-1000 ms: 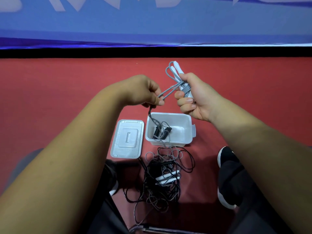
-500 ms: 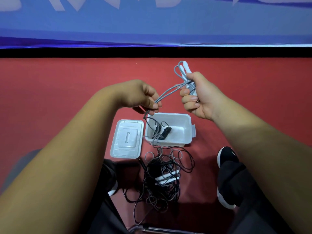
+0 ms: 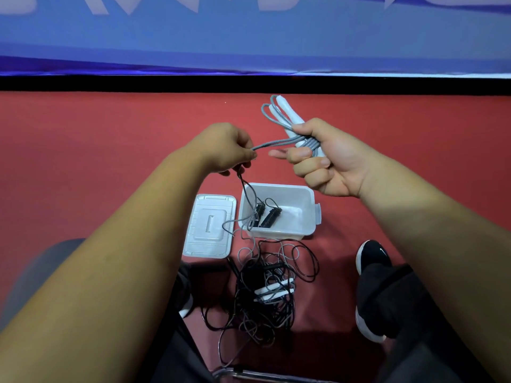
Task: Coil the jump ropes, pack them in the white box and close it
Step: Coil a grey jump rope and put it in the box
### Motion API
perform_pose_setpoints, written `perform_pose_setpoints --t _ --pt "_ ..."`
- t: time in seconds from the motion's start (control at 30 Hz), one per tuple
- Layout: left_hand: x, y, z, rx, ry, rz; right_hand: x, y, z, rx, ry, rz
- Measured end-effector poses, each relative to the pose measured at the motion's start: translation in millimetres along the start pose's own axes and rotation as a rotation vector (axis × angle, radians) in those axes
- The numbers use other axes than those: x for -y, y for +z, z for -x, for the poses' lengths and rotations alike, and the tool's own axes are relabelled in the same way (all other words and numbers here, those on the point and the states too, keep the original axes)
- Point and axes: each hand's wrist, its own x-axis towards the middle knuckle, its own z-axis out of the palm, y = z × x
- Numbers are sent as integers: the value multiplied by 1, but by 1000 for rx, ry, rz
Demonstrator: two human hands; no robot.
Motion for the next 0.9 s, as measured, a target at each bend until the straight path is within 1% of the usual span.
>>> perform_pose_setpoints --t 0.1,0.23,0.33,0.4,0.5,0.57,0.67,0.77,0.9 --pt "0 -1 0 -55 38 0 -2 -5 2 137 84 10" --pt "-1 1 0 -27 47 182 -15 -14 -4 436 218 -8" --pt "-7 0 5 -7 96 266 -27 -15 -11 628 308 -75" --pt "-11 -2 9 6 149 297 -31 -14 -12 722 357 -115" --pt "-12 -5 9 30 216 337 -33 -15 -14 805 453 -149" --pt "-13 -7 8 32 228 382 -34 -15 -14 804 503 -117" --pt "-14 -9 5 16 243 432 -36 -14 -14 745 554 -94" --pt "-17 -11 6 33 238 460 -37 -12 -14 657 543 -10" --pt "-18 -11 6 54 235 429 -40 -11 -15 507 532 144"
